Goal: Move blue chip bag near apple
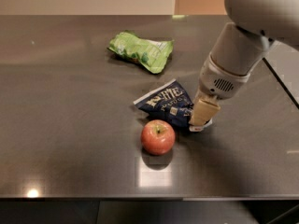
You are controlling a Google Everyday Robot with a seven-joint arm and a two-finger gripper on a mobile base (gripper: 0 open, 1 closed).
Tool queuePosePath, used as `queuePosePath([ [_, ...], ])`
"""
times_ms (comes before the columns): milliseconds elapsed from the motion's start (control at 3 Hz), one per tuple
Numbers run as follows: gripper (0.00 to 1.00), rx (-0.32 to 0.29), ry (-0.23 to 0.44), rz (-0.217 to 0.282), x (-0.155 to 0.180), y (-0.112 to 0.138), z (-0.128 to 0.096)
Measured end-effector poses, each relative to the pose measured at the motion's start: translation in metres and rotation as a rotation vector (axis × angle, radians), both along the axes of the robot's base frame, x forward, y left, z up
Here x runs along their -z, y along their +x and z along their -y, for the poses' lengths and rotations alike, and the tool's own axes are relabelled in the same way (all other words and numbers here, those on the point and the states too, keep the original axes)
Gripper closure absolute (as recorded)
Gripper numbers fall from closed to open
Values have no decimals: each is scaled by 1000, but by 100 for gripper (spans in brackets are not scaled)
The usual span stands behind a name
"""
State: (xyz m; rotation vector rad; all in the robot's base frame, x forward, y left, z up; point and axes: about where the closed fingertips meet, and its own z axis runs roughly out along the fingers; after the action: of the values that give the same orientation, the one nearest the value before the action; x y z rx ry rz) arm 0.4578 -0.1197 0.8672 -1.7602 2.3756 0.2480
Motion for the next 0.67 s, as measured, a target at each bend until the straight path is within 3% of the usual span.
queuePosePath([
  [667, 36, 7, -1, -1, 2, -2, -2],
])
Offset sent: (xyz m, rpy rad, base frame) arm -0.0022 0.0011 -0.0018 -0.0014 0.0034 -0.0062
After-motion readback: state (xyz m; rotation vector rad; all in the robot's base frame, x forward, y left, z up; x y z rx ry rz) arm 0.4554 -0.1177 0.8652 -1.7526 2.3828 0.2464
